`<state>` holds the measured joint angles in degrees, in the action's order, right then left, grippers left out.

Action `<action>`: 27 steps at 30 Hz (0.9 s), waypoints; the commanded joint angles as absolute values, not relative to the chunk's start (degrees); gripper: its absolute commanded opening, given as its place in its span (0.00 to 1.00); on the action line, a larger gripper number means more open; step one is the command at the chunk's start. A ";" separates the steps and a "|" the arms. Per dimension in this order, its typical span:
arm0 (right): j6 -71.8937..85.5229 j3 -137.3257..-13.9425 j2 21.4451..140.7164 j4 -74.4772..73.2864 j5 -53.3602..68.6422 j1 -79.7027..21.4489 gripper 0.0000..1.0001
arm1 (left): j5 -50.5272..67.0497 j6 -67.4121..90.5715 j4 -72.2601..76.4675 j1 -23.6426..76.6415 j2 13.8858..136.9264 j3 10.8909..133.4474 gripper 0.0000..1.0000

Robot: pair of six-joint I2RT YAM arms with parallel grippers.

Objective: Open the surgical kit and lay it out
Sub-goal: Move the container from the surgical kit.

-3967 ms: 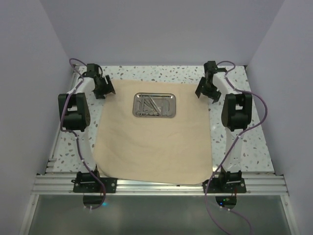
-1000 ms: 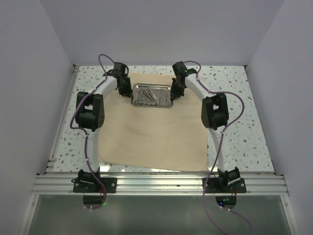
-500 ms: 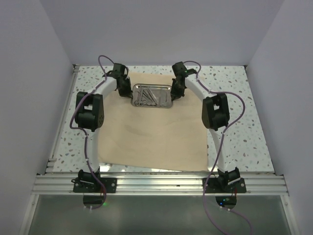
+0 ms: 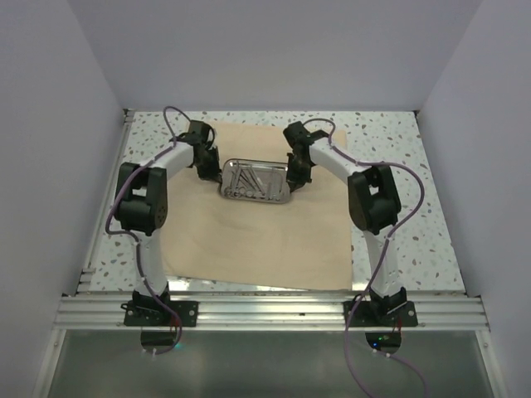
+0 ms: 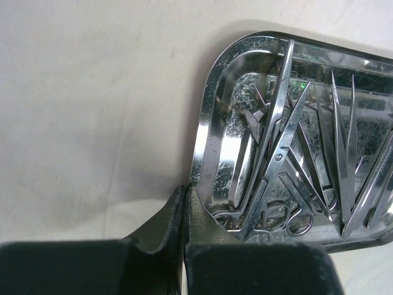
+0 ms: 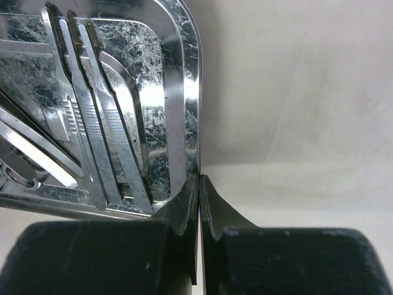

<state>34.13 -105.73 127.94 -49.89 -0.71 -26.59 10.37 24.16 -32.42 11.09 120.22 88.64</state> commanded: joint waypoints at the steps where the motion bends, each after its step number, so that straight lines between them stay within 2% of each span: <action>1: 36.12 -101.45 120.69 -48.69 -1.32 -28.64 0.00 | 12.13 23.64 -31.12 11.78 113.05 83.78 0.00; 17: 38.76 -74.37 101.87 -46.59 -0.18 -34.19 0.00 | 10.02 26.45 -29.88 15.20 92.12 59.25 0.00; 26: 38.24 -60.30 94.66 -43.51 5.89 -36.56 0.00 | 6.60 29.97 -31.99 17.93 82.89 47.82 0.00; 27: 38.15 -59.86 94.40 -43.77 5.89 -36.65 0.06 | 6.33 30.14 -32.43 17.93 82.36 47.20 0.00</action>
